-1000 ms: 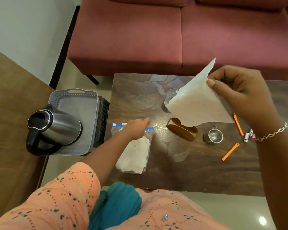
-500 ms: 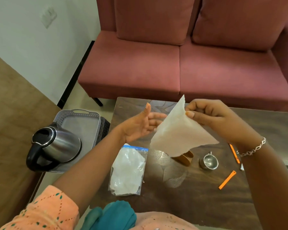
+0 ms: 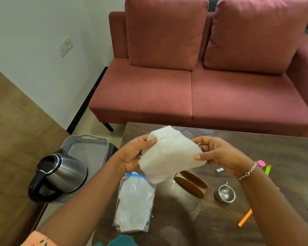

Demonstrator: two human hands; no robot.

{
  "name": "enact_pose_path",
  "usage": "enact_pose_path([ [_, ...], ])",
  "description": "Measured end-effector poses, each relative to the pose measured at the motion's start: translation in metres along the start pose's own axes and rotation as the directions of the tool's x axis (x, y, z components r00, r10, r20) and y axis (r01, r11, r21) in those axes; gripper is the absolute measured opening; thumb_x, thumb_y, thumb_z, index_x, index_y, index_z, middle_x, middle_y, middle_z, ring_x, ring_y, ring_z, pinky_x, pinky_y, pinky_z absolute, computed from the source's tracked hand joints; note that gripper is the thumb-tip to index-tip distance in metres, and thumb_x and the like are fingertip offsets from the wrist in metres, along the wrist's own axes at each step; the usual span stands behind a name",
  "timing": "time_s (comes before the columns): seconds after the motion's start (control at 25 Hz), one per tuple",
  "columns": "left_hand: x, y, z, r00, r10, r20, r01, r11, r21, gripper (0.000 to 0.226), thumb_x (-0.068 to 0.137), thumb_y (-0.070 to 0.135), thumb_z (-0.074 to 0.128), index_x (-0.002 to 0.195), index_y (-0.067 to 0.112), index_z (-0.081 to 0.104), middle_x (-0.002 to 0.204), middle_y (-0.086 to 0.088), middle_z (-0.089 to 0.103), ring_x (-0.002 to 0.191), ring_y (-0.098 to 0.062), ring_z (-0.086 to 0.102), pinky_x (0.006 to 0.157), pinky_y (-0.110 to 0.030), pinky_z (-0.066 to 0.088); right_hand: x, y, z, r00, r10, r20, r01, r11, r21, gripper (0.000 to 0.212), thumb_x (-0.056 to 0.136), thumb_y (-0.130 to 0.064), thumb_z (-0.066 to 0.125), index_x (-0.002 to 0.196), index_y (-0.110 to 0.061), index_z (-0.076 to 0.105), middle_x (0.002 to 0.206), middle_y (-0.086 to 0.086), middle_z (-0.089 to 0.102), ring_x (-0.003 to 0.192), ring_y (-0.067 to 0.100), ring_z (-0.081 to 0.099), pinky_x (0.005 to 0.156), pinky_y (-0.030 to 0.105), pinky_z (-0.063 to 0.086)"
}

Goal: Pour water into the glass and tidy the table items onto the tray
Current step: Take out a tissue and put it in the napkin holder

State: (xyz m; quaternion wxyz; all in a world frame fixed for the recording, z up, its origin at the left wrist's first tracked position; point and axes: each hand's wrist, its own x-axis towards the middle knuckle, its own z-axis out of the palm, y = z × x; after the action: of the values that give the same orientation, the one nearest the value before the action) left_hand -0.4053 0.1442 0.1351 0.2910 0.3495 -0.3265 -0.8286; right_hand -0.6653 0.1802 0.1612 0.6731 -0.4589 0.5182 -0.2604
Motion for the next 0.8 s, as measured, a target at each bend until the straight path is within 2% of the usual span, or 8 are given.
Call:
enact_pose_path([
  [0.08, -0.001, 0.003, 0.001, 0.999, 0.001, -0.033, -0.001, 1.0, -0.002, 0.032, 0.082, 0.017, 0.057, 0.112, 0.009, 0.063, 0.094, -0.006, 0.073, 0.081, -0.02, 0.07, 0.063, -0.031, 0.058, 0.003, 0.004, -0.001, 0.999, 0.0, -0.044, 0.001, 1.0, 0.015, 0.043, 0.069, 0.005, 0.068, 0.108, -0.01, 0.058, 0.083, 0.01, 0.071, 0.086, 0.026, 0.069, 0.074, 0.035, 0.058],
  [0.2, -0.002, 0.01, -0.001, 0.977, 0.009, -0.212, 0.038, 0.975, 0.219, 0.027, 0.08, 0.016, 0.063, 0.106, 0.011, 0.062, 0.094, -0.007, 0.071, 0.082, -0.021, 0.067, 0.058, -0.029, 0.058, 0.004, 0.009, -0.007, 0.989, -0.045, -0.141, 0.047, 0.999, 0.012, 0.039, 0.072, 0.006, 0.067, 0.106, -0.01, 0.058, 0.078, 0.009, 0.07, 0.08, 0.024, 0.069, 0.073, 0.034, 0.057],
  [0.28, -0.002, 0.015, -0.005, 0.955, 0.03, -0.296, 0.072, 0.942, 0.328, 0.031, 0.079, 0.006, 0.066, 0.106, 0.016, 0.056, 0.099, -0.011, 0.065, 0.084, -0.024, 0.064, 0.055, -0.027, 0.057, 0.003, 0.01, -0.012, 0.981, -0.063, -0.182, 0.067, 0.998, 0.015, 0.039, 0.071, 0.005, 0.068, 0.105, -0.011, 0.058, 0.077, 0.009, 0.068, 0.077, 0.024, 0.068, 0.075, 0.037, 0.054],
  [0.36, -0.004, 0.018, -0.006, 0.949, 0.073, -0.308, 0.057, 0.918, 0.393, 0.034, 0.077, -0.004, 0.065, 0.098, 0.019, 0.052, 0.098, -0.014, 0.062, 0.083, -0.026, 0.063, 0.051, -0.024, 0.055, 0.002, 0.011, -0.016, 0.975, -0.082, -0.206, 0.088, 0.996, 0.018, 0.038, 0.07, 0.004, 0.068, 0.102, -0.013, 0.058, 0.071, 0.008, 0.065, 0.072, 0.022, 0.064, 0.071, 0.035, 0.052],
  [0.48, -0.006, 0.02, -0.002, 0.949, 0.155, -0.275, 0.007, 0.861, 0.509, 0.023, 0.077, -0.008, 0.065, 0.08, 0.014, 0.058, 0.093, -0.008, 0.063, 0.085, -0.025, 0.062, 0.052, -0.021, 0.055, 0.002, 0.012, -0.018, 0.963, -0.138, -0.233, 0.134, 0.99, -0.034, 0.025, 0.075, 0.003, 0.066, 0.089, -0.017, 0.061, 0.062, -0.001, 0.064, 0.065, 0.015, 0.062, 0.06, 0.026, 0.051],
  [0.6, -0.007, 0.019, 0.002, 0.931, 0.208, -0.3, 0.015, 0.8, 0.6, 0.022, 0.074, -0.009, 0.067, 0.086, 0.01, 0.066, 0.108, -0.009, 0.06, 0.097, -0.026, 0.06, 0.062, -0.02, 0.058, 0.003, 0.013, -0.016, 0.932, -0.228, -0.281, 0.203, 0.972, -0.117, 0.025, 0.078, 0.005, 0.063, 0.08, -0.019, 0.067, 0.065, -0.004, 0.067, 0.064, 0.007, 0.062, 0.057, 0.016, 0.05],
  [0.72, -0.007, 0.015, 0.006, 0.902, 0.283, -0.325, 0.009, 0.742, 0.671, 0.023, 0.075, -0.007, 0.068, 0.093, 0.007, 0.066, 0.114, -0.013, 0.057, 0.104, -0.028, 0.057, 0.069, -0.024, 0.057, 0.004, 0.014, -0.014, 0.905, -0.273, -0.326, 0.213, 0.955, -0.209, 0.029, 0.075, 0.006, 0.066, 0.085, -0.021, 0.069, 0.083, 0.004, 0.068, 0.074, 0.016, 0.061, 0.068, 0.028, 0.053],
  [0.8, -0.007, 0.013, 0.008, 0.879, 0.34, -0.334, -0.004, 0.705, 0.709, 0.019, 0.077, -0.005, 0.067, 0.09, 0.008, 0.068, 0.108, -0.014, 0.06, 0.098, -0.027, 0.059, 0.07, -0.026, 0.055, 0.004, 0.014, -0.012, 0.878, -0.306, -0.368, 0.211, 0.938, -0.276, 0.029, 0.074, 0.005, 0.067, 0.083, -0.023, 0.069, 0.085, 0.011, 0.068, 0.073, 0.022, 0.06, 0.069, 0.035, 0.052],
])
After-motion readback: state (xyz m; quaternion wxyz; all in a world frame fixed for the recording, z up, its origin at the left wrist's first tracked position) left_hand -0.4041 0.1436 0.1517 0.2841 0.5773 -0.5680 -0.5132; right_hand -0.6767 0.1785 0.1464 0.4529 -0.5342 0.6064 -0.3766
